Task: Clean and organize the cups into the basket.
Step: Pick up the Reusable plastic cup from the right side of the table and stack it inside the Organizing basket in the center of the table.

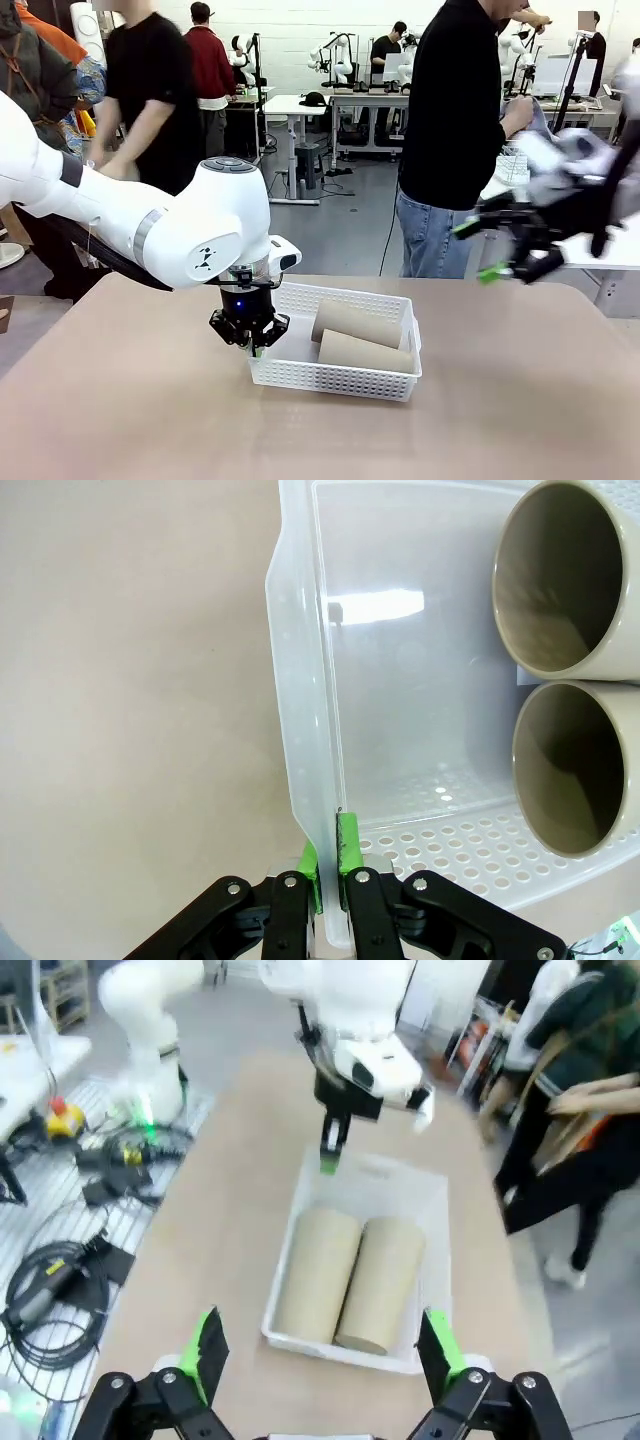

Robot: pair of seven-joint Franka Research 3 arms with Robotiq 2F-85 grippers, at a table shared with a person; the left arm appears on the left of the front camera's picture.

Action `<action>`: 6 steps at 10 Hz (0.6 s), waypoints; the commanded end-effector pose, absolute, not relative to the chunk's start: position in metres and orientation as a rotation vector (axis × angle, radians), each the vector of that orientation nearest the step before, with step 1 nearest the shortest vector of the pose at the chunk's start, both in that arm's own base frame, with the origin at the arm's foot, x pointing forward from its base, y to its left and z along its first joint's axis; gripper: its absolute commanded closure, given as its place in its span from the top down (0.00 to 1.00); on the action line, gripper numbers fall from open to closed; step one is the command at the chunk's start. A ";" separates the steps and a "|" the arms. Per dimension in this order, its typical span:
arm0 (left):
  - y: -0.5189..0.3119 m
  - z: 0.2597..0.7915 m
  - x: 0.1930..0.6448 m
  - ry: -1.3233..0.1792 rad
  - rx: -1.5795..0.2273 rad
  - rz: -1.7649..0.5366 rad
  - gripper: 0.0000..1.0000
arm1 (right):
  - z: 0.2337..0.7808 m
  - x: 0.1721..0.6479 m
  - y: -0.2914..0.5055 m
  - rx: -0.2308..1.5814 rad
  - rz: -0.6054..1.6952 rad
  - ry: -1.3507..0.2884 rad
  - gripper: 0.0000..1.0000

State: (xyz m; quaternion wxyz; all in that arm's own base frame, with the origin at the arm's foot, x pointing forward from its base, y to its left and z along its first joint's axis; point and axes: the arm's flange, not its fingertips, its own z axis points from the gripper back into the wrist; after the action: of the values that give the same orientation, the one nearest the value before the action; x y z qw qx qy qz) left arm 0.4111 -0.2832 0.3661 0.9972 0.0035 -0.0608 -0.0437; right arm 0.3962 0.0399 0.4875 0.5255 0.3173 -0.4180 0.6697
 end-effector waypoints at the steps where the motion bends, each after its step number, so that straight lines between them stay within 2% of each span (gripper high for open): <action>1: -0.284 0.369 0.411 -0.137 0.001 -0.094 0.00 | 0.444 0.405 -0.046 1.016 1.453 -1.161 1.00; 3: -0.284 0.369 0.411 -0.137 0.001 -0.094 0.00 | 0.414 0.407 -0.102 1.034 1.365 -1.262 1.00; 6: -0.284 0.369 0.411 -0.137 0.001 -0.094 0.00 | 0.364 0.425 -0.143 0.986 1.271 -1.246 1.00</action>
State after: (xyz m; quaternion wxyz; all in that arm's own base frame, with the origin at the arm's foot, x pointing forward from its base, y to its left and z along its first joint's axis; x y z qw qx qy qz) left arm 0.4112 -0.2831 0.3661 0.9972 0.0035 -0.0608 -0.0437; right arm 0.4073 -0.1452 0.3645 0.5209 0.4224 -0.5153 0.5336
